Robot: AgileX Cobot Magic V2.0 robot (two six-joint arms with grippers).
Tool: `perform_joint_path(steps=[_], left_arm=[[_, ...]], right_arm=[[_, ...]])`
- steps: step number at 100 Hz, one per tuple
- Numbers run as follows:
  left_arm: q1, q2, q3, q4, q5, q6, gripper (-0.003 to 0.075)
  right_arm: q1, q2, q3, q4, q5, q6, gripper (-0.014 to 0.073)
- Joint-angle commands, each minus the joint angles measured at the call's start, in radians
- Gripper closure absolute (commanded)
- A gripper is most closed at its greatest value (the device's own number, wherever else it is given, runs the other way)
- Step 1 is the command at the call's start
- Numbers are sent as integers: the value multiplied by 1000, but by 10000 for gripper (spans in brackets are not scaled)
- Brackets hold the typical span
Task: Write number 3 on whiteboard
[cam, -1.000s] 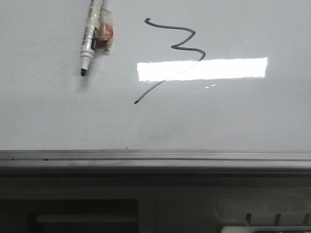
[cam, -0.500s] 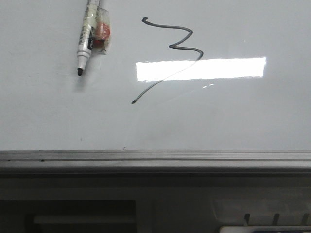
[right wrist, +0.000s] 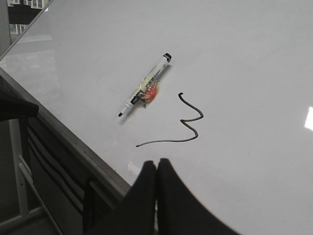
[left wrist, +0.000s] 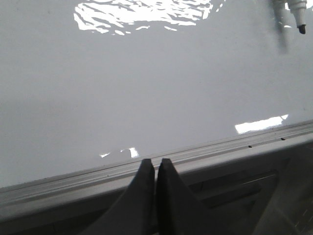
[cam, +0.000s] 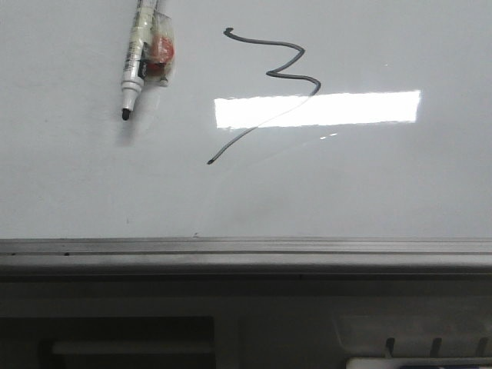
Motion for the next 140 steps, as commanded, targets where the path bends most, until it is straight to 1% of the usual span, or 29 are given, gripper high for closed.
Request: perform_joint_path(steps=[1, 6, 12, 16, 17, 19, 24, 27, 31, 34, 52, 59, 66, 74, 140], left_arm=[[2, -24, 14, 0, -53, -12, 741], [2, -24, 14, 0, -53, -12, 741], [2, -24, 14, 0, -53, -12, 741], [2, -24, 14, 0, -53, -12, 741], [2, -24, 14, 0, -53, -12, 741], [2, -24, 14, 0, -53, -12, 741], [2, -24, 14, 0, -53, -12, 741], [2, -24, 14, 0, -53, -12, 741], [2, -24, 14, 0, -53, -12, 741], [2, -24, 14, 0, -53, -12, 741], [2, -24, 14, 0, -53, -12, 741], [2, -24, 14, 0, -53, -12, 741], [2, -24, 14, 0, -53, -12, 741], [2, -24, 14, 0, -54, -12, 741], [2, -24, 14, 0, -54, -12, 741]], right_arm=[[-3, -2, -9, -57, -74, 2, 643], [-3, -2, -1, -107, -78, 4, 643], [-10, -2, 16, -211, -76, 14, 643], [-24, -2, 30, -285, -76, 104, 643], [-31, -2, 37, -297, -78, 149, 643], [-40, -2, 50, -334, -78, 198, 643], [-89, -2, 89, -411, -77, 391, 643], [-119, -2, 115, -442, -79, 465, 643], [-171, -2, 157, -453, -88, 527, 643], [-208, -2, 184, -453, -97, 544, 643], [-439, -2, 321, -453, -151, 546, 643], [-501, -4, 352, -453, -151, 546, 643], [-540, -7, 382, -453, -151, 546, 643], [-554, -11, 398, -453, -136, 546, 643], [-553, -11, 398, -453, -149, 546, 643]])
